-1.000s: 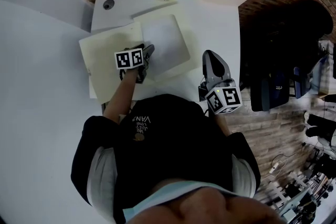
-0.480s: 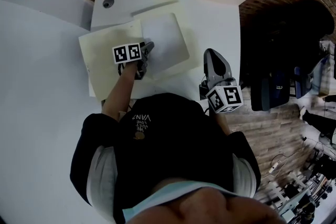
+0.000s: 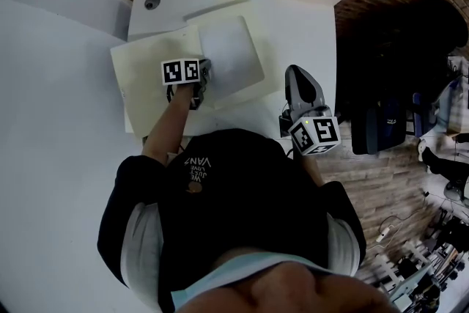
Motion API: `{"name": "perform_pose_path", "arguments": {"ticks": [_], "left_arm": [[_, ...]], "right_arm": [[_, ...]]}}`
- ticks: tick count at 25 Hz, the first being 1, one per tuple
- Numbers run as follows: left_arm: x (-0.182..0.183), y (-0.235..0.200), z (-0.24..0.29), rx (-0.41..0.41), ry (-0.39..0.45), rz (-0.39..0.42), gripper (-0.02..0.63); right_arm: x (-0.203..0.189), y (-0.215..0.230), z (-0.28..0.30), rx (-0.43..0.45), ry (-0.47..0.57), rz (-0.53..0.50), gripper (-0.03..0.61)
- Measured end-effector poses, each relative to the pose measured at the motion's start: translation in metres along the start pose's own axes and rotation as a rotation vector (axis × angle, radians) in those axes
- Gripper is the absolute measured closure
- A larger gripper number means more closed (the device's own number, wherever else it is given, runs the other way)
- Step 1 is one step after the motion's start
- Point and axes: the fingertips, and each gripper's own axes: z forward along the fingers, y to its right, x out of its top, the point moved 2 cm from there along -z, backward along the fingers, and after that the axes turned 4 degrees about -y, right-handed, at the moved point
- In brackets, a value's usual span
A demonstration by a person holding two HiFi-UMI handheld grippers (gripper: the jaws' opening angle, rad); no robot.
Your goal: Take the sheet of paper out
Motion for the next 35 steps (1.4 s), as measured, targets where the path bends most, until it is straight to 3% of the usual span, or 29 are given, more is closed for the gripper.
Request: {"name": "perform_pose_path", "arguments": {"ticks": [3,18,35], "left_arm": [[-0.001,0.0,0.0,0.004,-0.001,0.007,0.61],[-0.002,0.0,-0.009,-0.038,0.029,0.001,0.612],[-0.009,-0.004,-0.053,-0.018,0.103,0.063,0.612]], "right_arm": [[0.0,0.001,-0.002,-0.002,0.002,0.001,0.577],[-0.002,-0.003,-0.003,0.027,-0.003,-0.005,0.577],[-0.01,-0.027,0.014,0.151,-0.048,-0.018,0.577]]}}
